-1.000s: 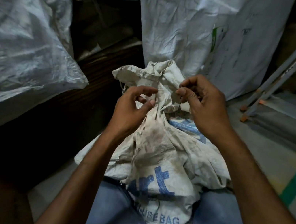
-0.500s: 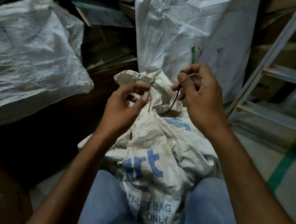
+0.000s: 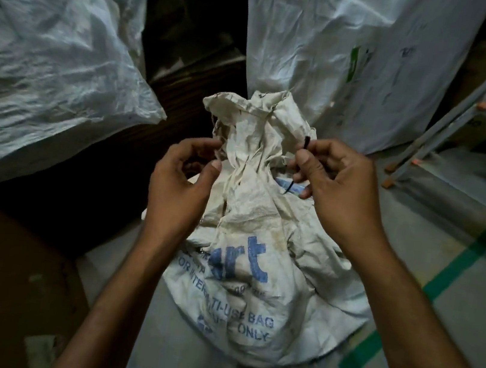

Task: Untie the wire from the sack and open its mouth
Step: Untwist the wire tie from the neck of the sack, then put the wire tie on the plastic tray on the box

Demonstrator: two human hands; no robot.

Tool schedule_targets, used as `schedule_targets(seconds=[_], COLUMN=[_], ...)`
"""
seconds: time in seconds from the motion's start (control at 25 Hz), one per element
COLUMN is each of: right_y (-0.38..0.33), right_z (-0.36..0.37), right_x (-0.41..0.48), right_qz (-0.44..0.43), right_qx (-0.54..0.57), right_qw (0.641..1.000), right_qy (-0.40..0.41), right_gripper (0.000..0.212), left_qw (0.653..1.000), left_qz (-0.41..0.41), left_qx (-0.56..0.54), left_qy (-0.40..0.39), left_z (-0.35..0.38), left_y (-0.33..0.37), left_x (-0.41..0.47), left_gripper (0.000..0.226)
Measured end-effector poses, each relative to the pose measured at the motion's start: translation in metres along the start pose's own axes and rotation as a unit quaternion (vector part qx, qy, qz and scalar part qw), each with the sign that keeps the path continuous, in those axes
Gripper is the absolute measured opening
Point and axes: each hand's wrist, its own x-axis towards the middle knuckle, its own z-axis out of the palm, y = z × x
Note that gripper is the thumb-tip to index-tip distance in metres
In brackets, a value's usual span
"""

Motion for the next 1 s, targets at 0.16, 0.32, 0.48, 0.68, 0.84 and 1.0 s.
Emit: schedule_targets(seconds=[0.16, 0.32, 0.48, 0.68, 0.84, 1.0], right_y=[-0.068, -0.156, -0.243, -0.328, -0.372, -0.4], right_z=[-0.005, -0.006, -0.004, 0.027, 0.088, 0.176], right_x=[-0.021, -0.047, -0.07, -0.105, -0.132, -0.156], right_qz=[0.039, 0.052, 0.054, 0.045, 0.064, 0.073], right_qx=[-0.033, -0.047, -0.05, -0.132, -0.089, -0.056], right_qw=[0.998, 0.996, 0.994, 0.984, 0.986, 0.988], right_qy=[-0.024, -0.047, -0.085, -0.109, -0.126, -0.126], right_gripper=[0.01, 0.007, 0.018, 0.02, 0.018, 0.02], left_qw=[0.999, 0.999, 0.998, 0.995, 0.991, 0.989], left_qz=[-0.043, -0.046, -0.045, -0.036, -0.039, -0.044], left_qx=[0.003, 0.002, 0.029, 0.057, 0.064, 0.072], left_qy=[0.008, 0.023, 0.032, 0.08, 0.107, 0.121], left_z=[-0.032, -0.075, -0.127, -0.211, -0.289, -0.38], left_y=[0.067, 0.153, 0.224, 0.284, 0.298, 0.286], left_x=[-0.018, -0.041, -0.057, -0.077, -0.087, -0.093], left_gripper=[0.023, 0.024, 0.025, 0.025, 0.025, 0.025])
